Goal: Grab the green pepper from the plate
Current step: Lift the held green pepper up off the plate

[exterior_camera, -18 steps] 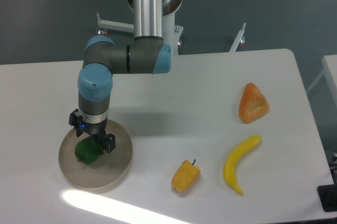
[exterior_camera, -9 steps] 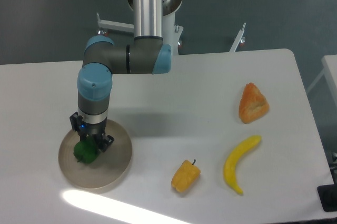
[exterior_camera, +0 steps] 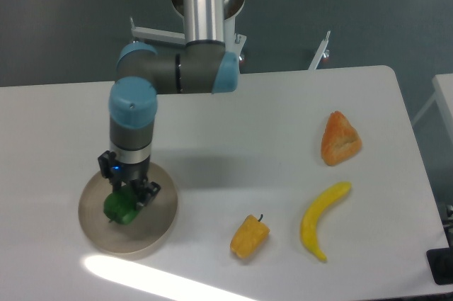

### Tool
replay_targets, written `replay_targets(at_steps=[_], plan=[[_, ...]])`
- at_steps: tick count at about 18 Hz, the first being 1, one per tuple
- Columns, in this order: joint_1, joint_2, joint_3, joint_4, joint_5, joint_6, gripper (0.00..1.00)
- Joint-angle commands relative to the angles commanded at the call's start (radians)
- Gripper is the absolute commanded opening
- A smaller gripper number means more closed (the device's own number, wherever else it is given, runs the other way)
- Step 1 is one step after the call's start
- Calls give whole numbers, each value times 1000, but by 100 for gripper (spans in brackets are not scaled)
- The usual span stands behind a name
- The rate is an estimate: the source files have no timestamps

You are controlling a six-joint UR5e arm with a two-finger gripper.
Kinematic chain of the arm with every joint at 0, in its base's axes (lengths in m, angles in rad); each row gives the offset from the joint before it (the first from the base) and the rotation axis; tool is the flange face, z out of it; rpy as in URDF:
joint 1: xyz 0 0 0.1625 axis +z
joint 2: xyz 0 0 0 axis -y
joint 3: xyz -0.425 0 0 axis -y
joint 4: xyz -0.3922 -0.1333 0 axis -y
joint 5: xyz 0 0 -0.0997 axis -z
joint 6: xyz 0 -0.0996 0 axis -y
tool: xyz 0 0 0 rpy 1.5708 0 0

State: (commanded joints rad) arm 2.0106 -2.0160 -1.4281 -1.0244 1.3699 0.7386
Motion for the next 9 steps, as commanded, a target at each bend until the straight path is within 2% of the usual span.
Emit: replay_targets(at_steps=[3, 9], plan=[[101, 39, 5, -29, 0, 117, 36], [273, 62, 8, -48, 0, 364, 36]])
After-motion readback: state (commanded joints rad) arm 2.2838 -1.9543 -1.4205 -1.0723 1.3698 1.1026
